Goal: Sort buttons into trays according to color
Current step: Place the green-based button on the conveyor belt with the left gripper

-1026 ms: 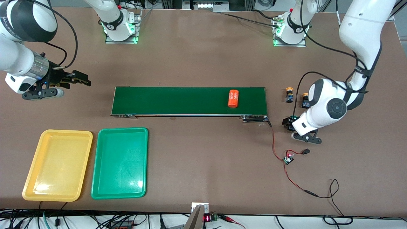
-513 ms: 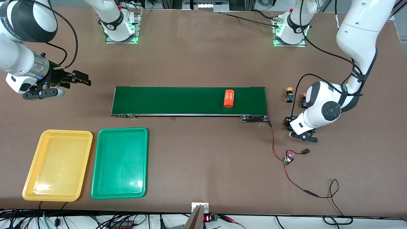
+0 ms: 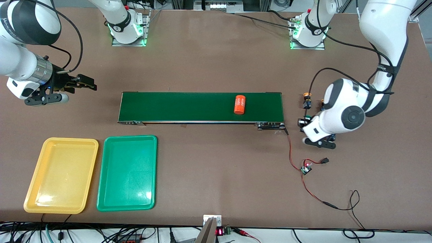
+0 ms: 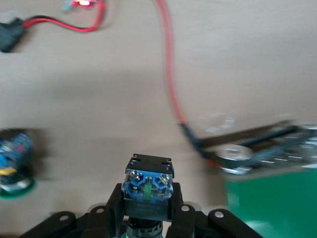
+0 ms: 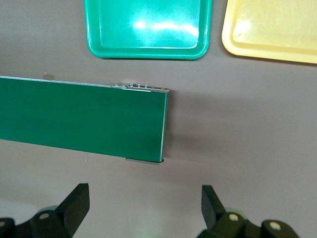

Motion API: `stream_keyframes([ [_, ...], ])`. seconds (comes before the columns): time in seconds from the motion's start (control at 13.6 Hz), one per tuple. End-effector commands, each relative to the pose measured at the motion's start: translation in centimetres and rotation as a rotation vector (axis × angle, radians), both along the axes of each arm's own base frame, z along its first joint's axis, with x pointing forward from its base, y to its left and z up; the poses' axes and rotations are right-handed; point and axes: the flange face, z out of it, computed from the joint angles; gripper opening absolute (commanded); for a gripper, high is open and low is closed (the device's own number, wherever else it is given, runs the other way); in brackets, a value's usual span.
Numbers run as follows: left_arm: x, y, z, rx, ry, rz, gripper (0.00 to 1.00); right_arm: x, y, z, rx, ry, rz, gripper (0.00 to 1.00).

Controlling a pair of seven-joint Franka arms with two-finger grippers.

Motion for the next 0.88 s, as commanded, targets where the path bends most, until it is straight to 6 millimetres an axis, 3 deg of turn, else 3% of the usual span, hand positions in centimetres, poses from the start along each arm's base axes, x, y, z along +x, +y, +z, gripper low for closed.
stream_keyframes([
  [0.0, -2.1, -6.2, 1.3, 0.010, 0.029, 0.108, 0.09, -0.6, -0.1, 0.3, 0.014, 0.007, -0.019, 1.00],
  [0.15, -3.8, -9.9, 1.7, -0.004, 0.039, 0.093, 0.09, -0.6, -0.1, 0.2, 0.014, 0.008, -0.019, 1.00],
  [0.37, -5.8, -11.1, -0.8, -0.002, 0.061, 0.066, 0.11, -0.6, -0.1, 0.2, 0.014, 0.008, -0.019, 1.00],
  [0.66, -6.7, -13.1, -1.0, -0.012, 0.065, 0.086, 0.17, -0.6, -0.1, 0.2, 0.014, 0.010, -0.019, 1.00],
  [0.73, -6.7, -13.2, -1.1, -0.012, 0.067, 0.090, 0.27, -0.6, -0.1, 0.2, 0.014, 0.010, -0.019, 1.00],
  [0.81, -6.6, -13.1, -1.1, -0.012, 0.065, 0.088, 0.83, -0.7, -0.2, 0.2, 0.014, 0.013, -0.020, 1.00],
])
